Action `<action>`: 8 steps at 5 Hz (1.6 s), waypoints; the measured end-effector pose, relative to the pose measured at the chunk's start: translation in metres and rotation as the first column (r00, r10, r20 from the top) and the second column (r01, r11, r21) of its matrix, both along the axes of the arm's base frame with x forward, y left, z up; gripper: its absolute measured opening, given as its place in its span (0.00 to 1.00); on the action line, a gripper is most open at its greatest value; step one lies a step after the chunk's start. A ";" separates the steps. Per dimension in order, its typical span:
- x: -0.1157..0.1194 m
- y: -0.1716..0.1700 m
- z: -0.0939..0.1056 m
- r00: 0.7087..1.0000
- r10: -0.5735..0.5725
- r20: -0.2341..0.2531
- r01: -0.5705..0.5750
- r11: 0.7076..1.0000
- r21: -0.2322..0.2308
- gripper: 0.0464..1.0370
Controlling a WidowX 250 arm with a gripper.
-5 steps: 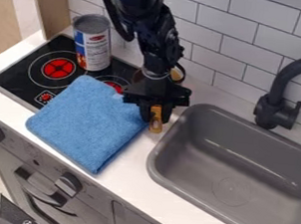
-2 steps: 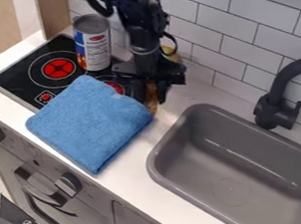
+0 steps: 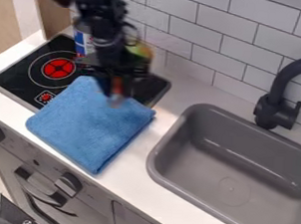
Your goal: Put the yellow pot to the left side of the burner
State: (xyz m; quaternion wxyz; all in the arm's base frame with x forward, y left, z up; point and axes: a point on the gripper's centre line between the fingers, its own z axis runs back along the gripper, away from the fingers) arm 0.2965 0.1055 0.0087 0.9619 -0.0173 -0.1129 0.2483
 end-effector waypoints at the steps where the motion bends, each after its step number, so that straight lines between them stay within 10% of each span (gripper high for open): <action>1: -0.022 0.024 0.010 0.999 -0.029 0.037 0.030 0.999 -0.026 0.32; 5: -0.062 0.099 -0.007 0.998 -0.030 -0.058 0.029 0.999 -0.018 0.32; 8: -0.066 0.162 -0.039 0.999 0.033 -0.002 -0.033 0.999 -0.009 0.32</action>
